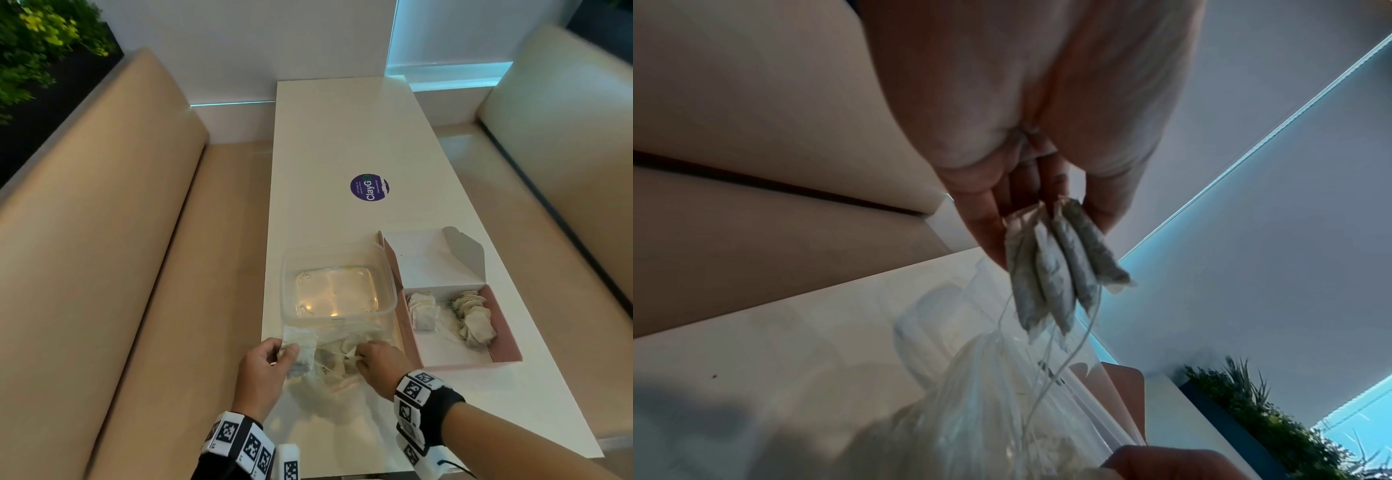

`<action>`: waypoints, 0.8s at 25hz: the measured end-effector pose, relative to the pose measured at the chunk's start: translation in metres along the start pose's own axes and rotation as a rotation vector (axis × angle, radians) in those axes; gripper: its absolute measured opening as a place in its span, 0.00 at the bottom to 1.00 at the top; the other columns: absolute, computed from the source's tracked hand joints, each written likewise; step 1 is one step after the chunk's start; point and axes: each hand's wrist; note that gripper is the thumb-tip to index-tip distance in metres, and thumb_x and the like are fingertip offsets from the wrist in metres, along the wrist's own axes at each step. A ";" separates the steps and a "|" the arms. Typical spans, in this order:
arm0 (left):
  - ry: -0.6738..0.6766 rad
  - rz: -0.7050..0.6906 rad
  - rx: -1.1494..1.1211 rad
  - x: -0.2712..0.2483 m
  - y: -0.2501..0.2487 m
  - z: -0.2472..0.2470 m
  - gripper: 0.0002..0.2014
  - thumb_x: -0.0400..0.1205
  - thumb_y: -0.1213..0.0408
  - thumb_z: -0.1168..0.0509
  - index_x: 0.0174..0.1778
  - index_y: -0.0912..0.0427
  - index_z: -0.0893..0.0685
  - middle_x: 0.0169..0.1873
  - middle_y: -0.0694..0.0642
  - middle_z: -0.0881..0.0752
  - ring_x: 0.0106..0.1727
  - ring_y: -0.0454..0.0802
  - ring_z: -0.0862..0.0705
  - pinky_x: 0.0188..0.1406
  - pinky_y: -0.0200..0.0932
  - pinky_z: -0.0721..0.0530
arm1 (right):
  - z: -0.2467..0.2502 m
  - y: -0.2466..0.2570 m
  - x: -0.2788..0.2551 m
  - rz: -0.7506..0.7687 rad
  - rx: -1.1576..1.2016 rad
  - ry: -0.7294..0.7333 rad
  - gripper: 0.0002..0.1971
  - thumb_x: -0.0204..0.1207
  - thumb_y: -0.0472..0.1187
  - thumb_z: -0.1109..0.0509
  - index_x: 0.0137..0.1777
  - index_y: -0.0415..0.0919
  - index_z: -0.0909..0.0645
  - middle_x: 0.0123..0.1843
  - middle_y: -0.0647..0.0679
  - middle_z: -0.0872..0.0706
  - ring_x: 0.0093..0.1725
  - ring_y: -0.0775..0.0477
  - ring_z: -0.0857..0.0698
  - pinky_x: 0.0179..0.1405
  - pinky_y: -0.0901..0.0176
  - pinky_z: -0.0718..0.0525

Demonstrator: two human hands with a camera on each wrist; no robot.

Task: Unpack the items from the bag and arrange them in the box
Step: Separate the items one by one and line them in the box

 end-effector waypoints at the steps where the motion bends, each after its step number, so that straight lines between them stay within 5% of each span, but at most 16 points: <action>1: 0.003 -0.003 0.000 0.001 0.001 0.000 0.10 0.78 0.61 0.29 0.33 0.61 0.14 0.31 0.59 0.11 0.30 0.42 0.18 0.31 0.30 0.22 | 0.004 -0.003 -0.002 -0.010 0.060 -0.001 0.10 0.78 0.45 0.39 0.49 0.41 0.19 0.50 0.44 0.14 0.48 0.43 0.16 0.45 0.56 0.21; 5: 0.012 -0.001 -0.021 0.003 0.003 0.000 0.10 0.78 0.61 0.29 0.32 0.61 0.14 0.32 0.62 0.11 0.32 0.46 0.18 0.32 0.35 0.21 | 0.035 -0.014 -0.016 0.014 0.343 -0.078 0.04 0.75 0.45 0.29 0.39 0.50 0.20 0.36 0.54 0.18 0.36 0.55 0.20 0.35 0.71 0.27; 9: 0.023 -0.010 -0.016 0.005 0.000 -0.005 0.10 0.78 0.61 0.29 0.32 0.58 0.14 0.33 0.61 0.11 0.33 0.48 0.16 0.35 0.40 0.20 | 0.063 -0.028 -0.028 0.063 0.486 -0.103 0.06 0.72 0.48 0.26 0.37 0.52 0.20 0.38 0.47 0.14 0.36 0.54 0.20 0.38 0.64 0.23; 13: 0.031 -0.032 -0.011 0.005 -0.006 -0.010 0.09 0.79 0.61 0.29 0.32 0.57 0.13 0.32 0.59 0.10 0.33 0.48 0.16 0.34 0.38 0.20 | 0.062 -0.027 -0.029 0.097 0.620 -0.020 0.06 0.75 0.40 0.28 0.40 0.53 0.18 0.36 0.55 0.16 0.33 0.64 0.20 0.38 0.68 0.21; 18: -0.011 -0.039 0.006 0.010 -0.001 -0.010 0.09 0.79 0.60 0.29 0.35 0.59 0.13 0.33 0.60 0.10 0.39 0.59 0.13 0.37 0.46 0.17 | 0.064 -0.011 -0.025 0.133 0.946 0.098 0.06 0.74 0.30 0.29 0.42 0.43 0.16 0.40 0.45 0.15 0.37 0.54 0.16 0.38 0.62 0.15; 20: 0.008 -0.040 0.018 0.010 -0.003 -0.011 0.07 0.79 0.61 0.30 0.37 0.58 0.13 0.33 0.60 0.11 0.36 0.55 0.14 0.36 0.42 0.19 | 0.071 -0.003 -0.029 0.152 1.070 0.157 0.05 0.74 0.29 0.30 0.43 0.38 0.17 0.40 0.43 0.15 0.38 0.51 0.15 0.37 0.61 0.14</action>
Point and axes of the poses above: each hand's wrist, its own x-axis towards the middle knuckle, its own z-axis out of the back of the hand, y = z × x
